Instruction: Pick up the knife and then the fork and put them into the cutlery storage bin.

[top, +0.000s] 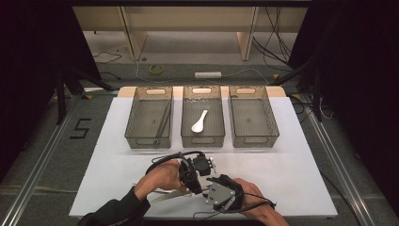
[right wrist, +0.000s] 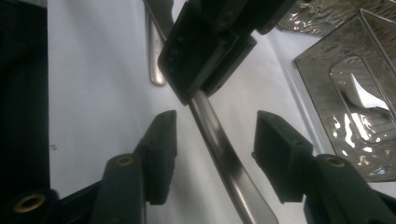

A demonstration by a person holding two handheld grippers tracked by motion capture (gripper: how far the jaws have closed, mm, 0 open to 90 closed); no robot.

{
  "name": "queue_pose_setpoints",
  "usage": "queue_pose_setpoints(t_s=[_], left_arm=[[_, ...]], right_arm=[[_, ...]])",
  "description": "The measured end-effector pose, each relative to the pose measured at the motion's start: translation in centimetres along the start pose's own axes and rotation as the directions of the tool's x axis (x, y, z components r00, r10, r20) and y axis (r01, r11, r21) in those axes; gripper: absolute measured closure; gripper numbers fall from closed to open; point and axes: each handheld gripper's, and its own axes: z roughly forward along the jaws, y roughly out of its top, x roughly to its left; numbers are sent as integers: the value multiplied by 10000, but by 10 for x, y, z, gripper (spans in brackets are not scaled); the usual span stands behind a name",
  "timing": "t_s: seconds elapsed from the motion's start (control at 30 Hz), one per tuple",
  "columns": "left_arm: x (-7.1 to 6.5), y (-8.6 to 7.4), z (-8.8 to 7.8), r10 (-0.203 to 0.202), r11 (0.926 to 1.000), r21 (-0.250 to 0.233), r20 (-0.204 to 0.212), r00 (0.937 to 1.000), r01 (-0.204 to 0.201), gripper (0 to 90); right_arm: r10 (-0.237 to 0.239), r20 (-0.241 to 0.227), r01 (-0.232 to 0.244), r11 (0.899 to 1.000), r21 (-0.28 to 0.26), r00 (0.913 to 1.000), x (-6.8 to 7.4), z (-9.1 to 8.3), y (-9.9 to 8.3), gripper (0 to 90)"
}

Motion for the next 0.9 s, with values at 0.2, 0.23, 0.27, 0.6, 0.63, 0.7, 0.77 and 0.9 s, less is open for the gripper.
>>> queue_pose_setpoints(t_s=[0.2, 0.23, 0.27, 0.6, 0.63, 0.7, 0.77, 0.9], left_arm=[[-4, 5, -2, 223, 9997, 64, 49, 9997, -224, 797], [-5, 6, -2, 276, 9996, 91, 51, 9996, -277, 797], [-5, 6, -2, 278, 9996, 104, 55, 9996, -278, 797], [-6, 10, -1, 359, 9991, 200, 125, 9993, -361, 797], [-6, 10, 0, 371, 9990, 224, 140, 9992, -374, 797], [-7, 11, 1, 378, 9988, 297, 190, 9991, -383, 796], [-7, 11, 2, 410, 9988, 275, 203, 9990, -415, 795], [-8, 12, 2, 483, 9983, 302, 259, 9985, -491, 794]], right_arm=[[-386, 126, 383, 9990, 210, 9992, 3, 1, 0, 584], [-510, 162, 507, 9985, 191, 9986, 4, 1, 0, 618], [-739, 129, 735, 9969, 272, 9972, 4, 0, 0, 632], [-1389, 221, 1379, 9896, 419, 9901, 8, 0, 0, 743], [-1573, 288, 1559, 9867, 455, 9871, 9, 0, 1, 749], [-1887, 271, 1872, 9810, 511, 9817, 10, 0, 1, 765], [-2668, 215, 2648, 9617, 706, 9635, 10, 0, 0, 789], [-3066, 205, 3044, 9498, 727, 9516, 12, -1, 0, 817]])
